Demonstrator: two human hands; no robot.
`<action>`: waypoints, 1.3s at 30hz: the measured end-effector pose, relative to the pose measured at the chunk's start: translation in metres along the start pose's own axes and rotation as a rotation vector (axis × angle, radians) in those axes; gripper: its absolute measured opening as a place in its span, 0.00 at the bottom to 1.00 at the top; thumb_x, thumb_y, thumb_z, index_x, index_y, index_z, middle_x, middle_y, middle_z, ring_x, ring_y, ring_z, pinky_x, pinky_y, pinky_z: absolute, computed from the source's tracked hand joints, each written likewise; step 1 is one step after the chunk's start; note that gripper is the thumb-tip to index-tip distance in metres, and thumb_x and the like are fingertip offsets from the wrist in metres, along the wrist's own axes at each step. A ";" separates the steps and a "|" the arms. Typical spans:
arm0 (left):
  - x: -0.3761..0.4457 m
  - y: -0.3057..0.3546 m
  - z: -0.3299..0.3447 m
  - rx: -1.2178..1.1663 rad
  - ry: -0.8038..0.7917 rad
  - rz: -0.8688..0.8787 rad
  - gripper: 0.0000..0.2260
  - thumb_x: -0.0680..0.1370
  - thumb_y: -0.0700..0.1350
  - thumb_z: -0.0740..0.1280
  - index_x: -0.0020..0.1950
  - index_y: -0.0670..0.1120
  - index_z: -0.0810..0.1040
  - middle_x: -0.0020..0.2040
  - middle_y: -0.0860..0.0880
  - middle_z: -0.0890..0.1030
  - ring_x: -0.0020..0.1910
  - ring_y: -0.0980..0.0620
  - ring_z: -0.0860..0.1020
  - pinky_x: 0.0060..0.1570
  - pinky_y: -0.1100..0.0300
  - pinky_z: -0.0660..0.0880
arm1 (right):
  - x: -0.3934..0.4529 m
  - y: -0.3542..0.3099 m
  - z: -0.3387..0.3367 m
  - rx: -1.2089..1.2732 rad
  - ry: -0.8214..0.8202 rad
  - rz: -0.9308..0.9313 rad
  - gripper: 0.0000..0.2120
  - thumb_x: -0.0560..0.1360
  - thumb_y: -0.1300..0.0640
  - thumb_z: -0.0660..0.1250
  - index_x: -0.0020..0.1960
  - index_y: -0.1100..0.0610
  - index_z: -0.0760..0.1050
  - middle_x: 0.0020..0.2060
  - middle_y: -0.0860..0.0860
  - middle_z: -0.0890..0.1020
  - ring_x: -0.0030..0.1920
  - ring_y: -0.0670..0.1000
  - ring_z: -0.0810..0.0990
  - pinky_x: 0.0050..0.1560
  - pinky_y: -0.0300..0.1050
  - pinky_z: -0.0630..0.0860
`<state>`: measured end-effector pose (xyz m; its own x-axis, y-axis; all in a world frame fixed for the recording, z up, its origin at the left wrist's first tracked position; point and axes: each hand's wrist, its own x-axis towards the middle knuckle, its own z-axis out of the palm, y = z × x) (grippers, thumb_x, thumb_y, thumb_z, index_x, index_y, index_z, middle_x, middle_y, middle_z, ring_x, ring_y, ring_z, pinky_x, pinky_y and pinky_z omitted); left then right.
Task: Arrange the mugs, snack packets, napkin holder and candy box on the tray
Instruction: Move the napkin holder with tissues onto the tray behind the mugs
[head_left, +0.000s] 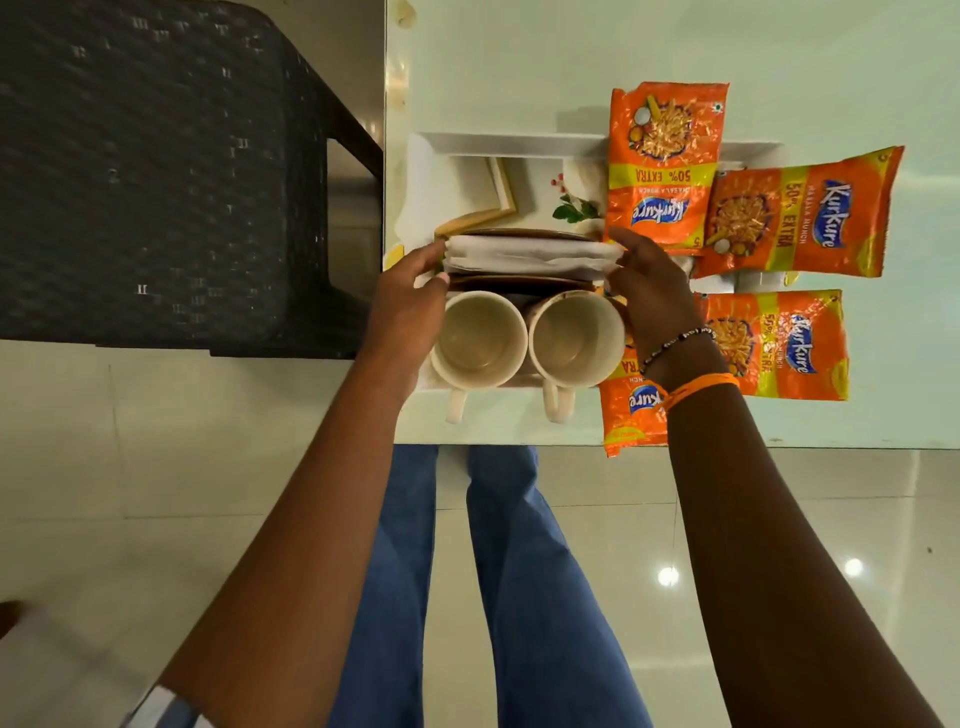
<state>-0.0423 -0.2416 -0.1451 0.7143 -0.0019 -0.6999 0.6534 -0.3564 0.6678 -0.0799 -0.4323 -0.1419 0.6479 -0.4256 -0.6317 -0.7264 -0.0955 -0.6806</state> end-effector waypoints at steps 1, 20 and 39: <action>-0.001 -0.001 0.001 -0.008 -0.002 -0.008 0.16 0.79 0.41 0.59 0.66 0.52 0.72 0.64 0.50 0.75 0.58 0.54 0.72 0.52 0.63 0.67 | 0.000 0.000 0.001 -0.025 -0.031 -0.019 0.21 0.74 0.68 0.58 0.65 0.56 0.70 0.66 0.57 0.74 0.65 0.55 0.71 0.69 0.55 0.68; -0.029 -0.044 -0.009 -0.107 0.248 -0.130 0.17 0.77 0.41 0.61 0.66 0.49 0.70 0.64 0.47 0.74 0.60 0.49 0.74 0.58 0.54 0.74 | -0.043 0.045 -0.054 -0.041 0.480 -0.052 0.11 0.73 0.66 0.61 0.52 0.61 0.78 0.50 0.55 0.80 0.51 0.52 0.77 0.47 0.36 0.74; -0.044 -0.078 0.019 -0.468 0.244 -0.373 0.12 0.75 0.36 0.63 0.56 0.47 0.75 0.58 0.44 0.77 0.60 0.42 0.76 0.58 0.46 0.75 | -0.040 0.134 -0.067 0.827 0.430 0.386 0.21 0.75 0.64 0.62 0.65 0.50 0.65 0.58 0.56 0.78 0.51 0.54 0.81 0.36 0.43 0.81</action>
<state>-0.1294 -0.2311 -0.1715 0.4182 0.2752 -0.8656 0.8699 0.1531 0.4689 -0.2184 -0.4885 -0.1832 0.1457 -0.5993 -0.7872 -0.3763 0.7023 -0.6043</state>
